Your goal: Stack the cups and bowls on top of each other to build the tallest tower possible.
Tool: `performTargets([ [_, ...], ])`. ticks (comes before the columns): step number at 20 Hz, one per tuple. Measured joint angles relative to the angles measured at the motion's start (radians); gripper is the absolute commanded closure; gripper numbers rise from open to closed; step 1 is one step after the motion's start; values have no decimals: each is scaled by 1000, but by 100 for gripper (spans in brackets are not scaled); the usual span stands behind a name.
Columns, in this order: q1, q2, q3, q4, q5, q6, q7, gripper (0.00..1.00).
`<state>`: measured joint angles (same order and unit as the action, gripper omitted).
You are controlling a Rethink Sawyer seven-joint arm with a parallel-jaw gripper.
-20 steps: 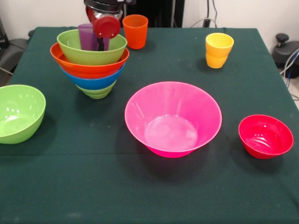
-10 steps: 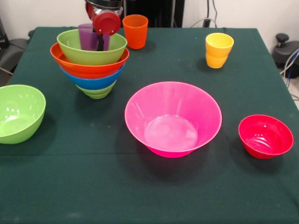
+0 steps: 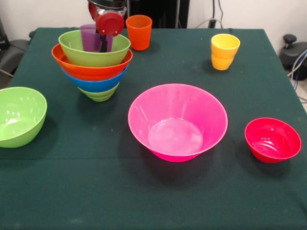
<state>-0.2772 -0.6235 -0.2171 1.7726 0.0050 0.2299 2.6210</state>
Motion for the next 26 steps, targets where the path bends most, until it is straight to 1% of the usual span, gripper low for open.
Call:
performTargets([
  [9,-5,0,5,1,0,0,0,0],
  [17,-27,2,16,1,0,0,0,0],
  [26,-28,3,26,1,0,0,0,0],
])
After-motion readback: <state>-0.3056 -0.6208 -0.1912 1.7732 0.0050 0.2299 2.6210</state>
